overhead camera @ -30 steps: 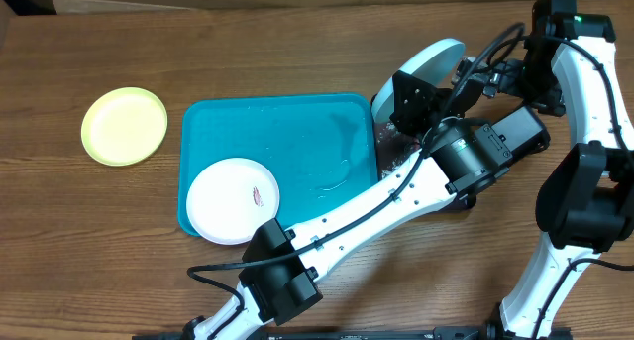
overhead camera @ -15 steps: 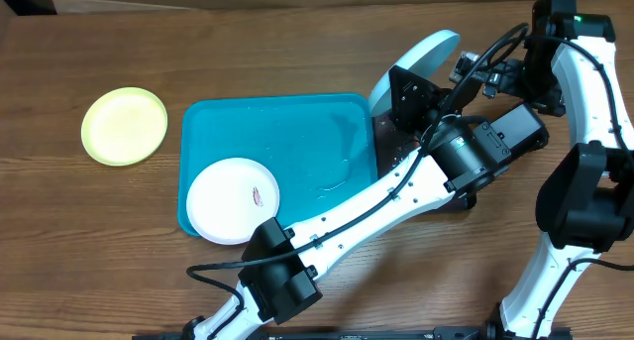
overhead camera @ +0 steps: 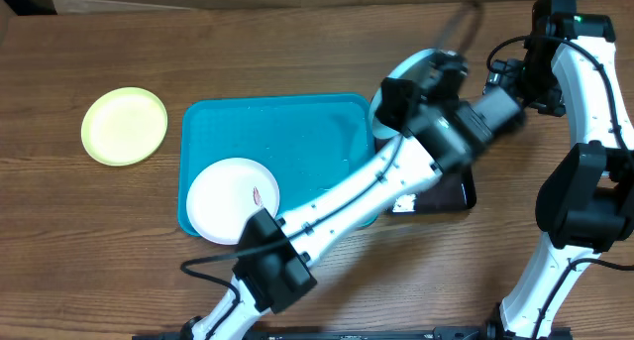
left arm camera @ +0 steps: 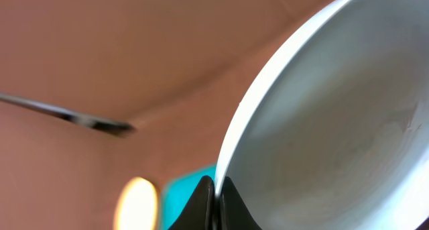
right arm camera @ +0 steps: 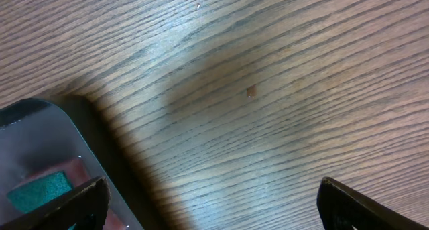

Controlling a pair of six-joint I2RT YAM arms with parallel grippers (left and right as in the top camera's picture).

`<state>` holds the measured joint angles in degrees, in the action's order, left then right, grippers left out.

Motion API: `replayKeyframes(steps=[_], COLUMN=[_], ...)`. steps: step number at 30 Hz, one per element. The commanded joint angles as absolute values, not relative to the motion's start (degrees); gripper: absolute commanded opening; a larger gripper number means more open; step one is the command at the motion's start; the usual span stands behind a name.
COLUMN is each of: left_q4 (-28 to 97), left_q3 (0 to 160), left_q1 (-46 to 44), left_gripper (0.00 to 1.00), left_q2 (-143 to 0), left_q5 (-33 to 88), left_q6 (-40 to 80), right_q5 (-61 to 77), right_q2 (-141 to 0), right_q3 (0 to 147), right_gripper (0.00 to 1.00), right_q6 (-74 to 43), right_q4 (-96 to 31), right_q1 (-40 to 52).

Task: Clean dirty plates on tray and stack at the side
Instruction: 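Swing the light-blue plate left and stack it on the yellow plate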

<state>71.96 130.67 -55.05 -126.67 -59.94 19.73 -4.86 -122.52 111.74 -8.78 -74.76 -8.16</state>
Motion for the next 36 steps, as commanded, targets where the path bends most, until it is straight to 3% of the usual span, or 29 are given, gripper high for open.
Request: replayKeyframes(steps=[1,9,14,26,36], left_q4=[72.18,73.58,76.09,83.15,83.77], left_q3=[132.46,132.42,132.42,132.42,132.4], left_q1=[-48.45,-28.99,-15.2,16.21,36.32], left_gripper=[0.04,0.04,0.04,0.04,0.04], left_q2=[-126.65,-126.65,-126.67,-126.67,-126.78], left_q5=[-39.13,7.55,18.15,20.18,5.37], left_q6=[24.36,15.27,15.2,15.16,18.35], right_q5=[-4.89,-4.89,-4.86,-4.89,-4.89], right_q2=[-121.51,-121.51,-121.51,-121.51,-121.51], right_q3=[111.7,111.7,111.7,111.7,111.7], right_gripper=[1.0,1.0,1.0,1.0,1.0], right_q6=[-9.02,-9.02,-9.02,-9.02,-8.99], right_q4=[-74.63,-74.63,-74.63,-74.61,-74.63], right_q1=[-8.05,-8.05,-8.05,-8.05,-8.05])
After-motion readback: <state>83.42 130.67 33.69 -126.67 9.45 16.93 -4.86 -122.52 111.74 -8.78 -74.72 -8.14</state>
